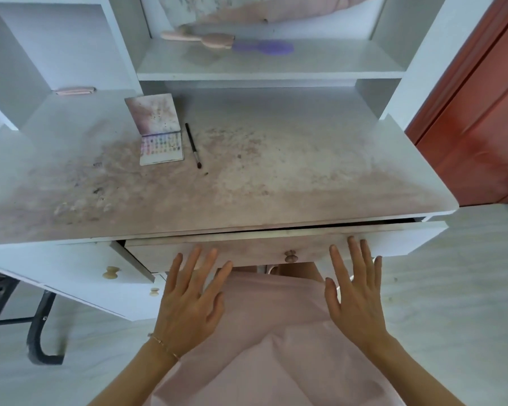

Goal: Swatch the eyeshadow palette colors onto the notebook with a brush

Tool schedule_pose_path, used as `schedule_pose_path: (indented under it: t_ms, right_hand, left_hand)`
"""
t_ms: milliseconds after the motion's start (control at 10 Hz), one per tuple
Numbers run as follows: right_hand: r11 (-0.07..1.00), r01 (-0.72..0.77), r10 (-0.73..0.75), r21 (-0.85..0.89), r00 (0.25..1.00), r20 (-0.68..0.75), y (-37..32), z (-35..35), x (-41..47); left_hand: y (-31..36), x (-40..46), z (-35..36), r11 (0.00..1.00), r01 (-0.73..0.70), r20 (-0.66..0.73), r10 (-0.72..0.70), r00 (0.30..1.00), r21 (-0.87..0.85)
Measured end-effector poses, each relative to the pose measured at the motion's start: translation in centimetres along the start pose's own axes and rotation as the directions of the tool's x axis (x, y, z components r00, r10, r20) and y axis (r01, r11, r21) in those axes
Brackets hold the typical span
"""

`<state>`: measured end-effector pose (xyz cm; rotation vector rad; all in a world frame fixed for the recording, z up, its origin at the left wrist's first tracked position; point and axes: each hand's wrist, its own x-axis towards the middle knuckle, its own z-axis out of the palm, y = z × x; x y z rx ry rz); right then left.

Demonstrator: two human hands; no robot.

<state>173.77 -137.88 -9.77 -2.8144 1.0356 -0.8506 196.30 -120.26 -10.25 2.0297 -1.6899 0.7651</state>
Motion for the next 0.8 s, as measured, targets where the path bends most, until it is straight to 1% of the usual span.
schedule_pose_path:
  t_ms: [100, 200, 300, 400, 500, 600, 700, 800]
  right_hand:
    - [0.998, 0.017, -0.011, -0.052, 0.994, 0.113, 0.6, 0.7, 0.2]
    - [0.997, 0.061, -0.055, -0.040, 0.990, 0.132, 1.5, 1.5, 0.6]
    - [0.995, 0.082, -0.072, -0.053, 0.984, 0.165, 2.4, 1.7, 2.3]
    - [0.995, 0.064, -0.051, -0.077, 0.984, 0.169, 2.4, 1.8, 3.8]
    - [0.994, 0.049, -0.029, -0.097, 0.979, 0.203, 2.0, 1.7, 3.7]
    - [0.996, 0.028, -0.011, -0.080, 0.977, 0.212, 1.8, 1.1, 3.7]
    - [0.995, -0.032, 0.010, 0.093, 0.973, 0.231, 1.0, 0.4, 3.0]
    - [0.964, -0.156, 0.051, 0.214, 0.902, 0.430, 0.3, -2.0, 3.2]
  left_hand:
    - [-0.5, -0.5, 0.9, 0.991, 0.046, 0.087, -0.057, 0.995, 0.124]
    - [-0.4, -0.1, 1.8, 0.983, 0.066, 0.128, -0.088, 0.988, 0.172]
    - [-0.7, 0.9, 2.5, 0.981, 0.081, 0.151, -0.109, 0.983, 0.177]
    - [-1.3, 1.8, 2.9, 0.975, 0.084, 0.178, -0.122, 0.977, 0.207]
    - [-1.2, 2.1, 2.6, 0.979, 0.103, 0.207, -0.140, 0.968, 0.178]
    - [-1.1, 2.0, 2.1, 0.983, 0.108, 0.236, -0.141, 0.962, 0.147]
    - [-0.2, 1.9, 0.9, 0.987, 0.154, 0.183, -0.158, 0.970, 0.034]
    - [1.1, 3.0, -1.3, 0.939, 0.297, 0.100, -0.283, 0.954, -0.173]
